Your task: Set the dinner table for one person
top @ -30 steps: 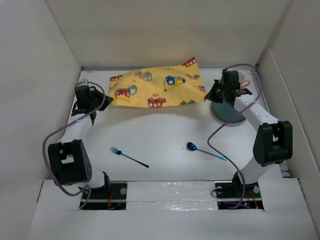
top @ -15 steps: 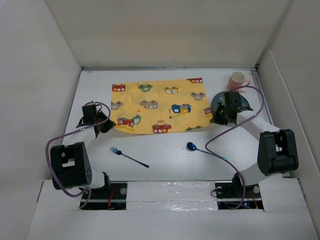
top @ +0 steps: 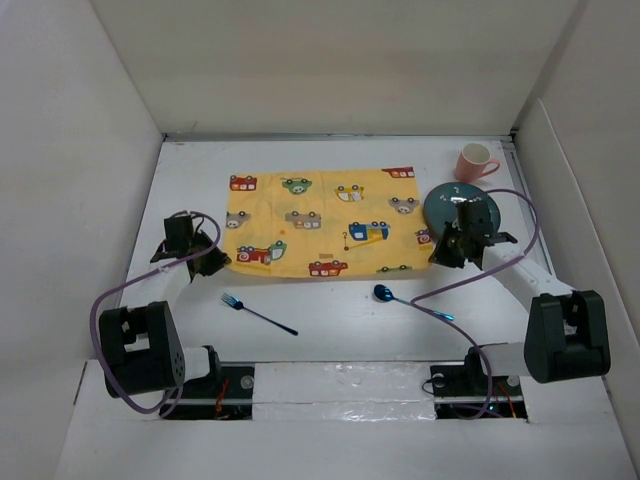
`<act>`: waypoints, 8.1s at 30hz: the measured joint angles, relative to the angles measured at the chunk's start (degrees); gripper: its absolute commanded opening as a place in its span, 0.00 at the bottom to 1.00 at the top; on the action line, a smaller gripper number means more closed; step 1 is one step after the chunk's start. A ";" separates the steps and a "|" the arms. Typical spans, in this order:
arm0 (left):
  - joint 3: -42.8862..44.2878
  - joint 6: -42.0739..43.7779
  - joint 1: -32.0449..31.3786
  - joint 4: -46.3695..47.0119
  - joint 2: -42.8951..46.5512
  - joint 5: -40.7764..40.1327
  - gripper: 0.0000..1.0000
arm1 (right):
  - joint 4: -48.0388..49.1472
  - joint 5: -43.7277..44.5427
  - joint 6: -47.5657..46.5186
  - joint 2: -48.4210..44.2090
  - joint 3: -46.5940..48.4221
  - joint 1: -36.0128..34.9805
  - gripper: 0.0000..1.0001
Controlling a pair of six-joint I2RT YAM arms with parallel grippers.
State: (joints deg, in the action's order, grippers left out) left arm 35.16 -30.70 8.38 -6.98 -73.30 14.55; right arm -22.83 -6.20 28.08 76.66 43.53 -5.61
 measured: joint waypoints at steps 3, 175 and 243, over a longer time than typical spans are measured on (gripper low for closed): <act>-0.02 0.02 0.00 -0.63 0.00 -0.07 0.17 | -0.72 0.17 0.15 -0.98 -0.59 0.02 0.06; 22.43 6.03 -7.67 -9.94 10.67 11.45 0.24 | -16.50 20.70 1.81 50.56 78.75 16.06 0.62; 19.58 6.21 -7.67 -9.77 14.03 11.54 0.23 | -17.53 19.08 -1.29 46.40 69.29 -4.22 0.02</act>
State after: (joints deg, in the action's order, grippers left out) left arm 54.74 -24.49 0.71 -16.75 -59.27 26.09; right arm -40.36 12.88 26.79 123.07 112.81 -9.82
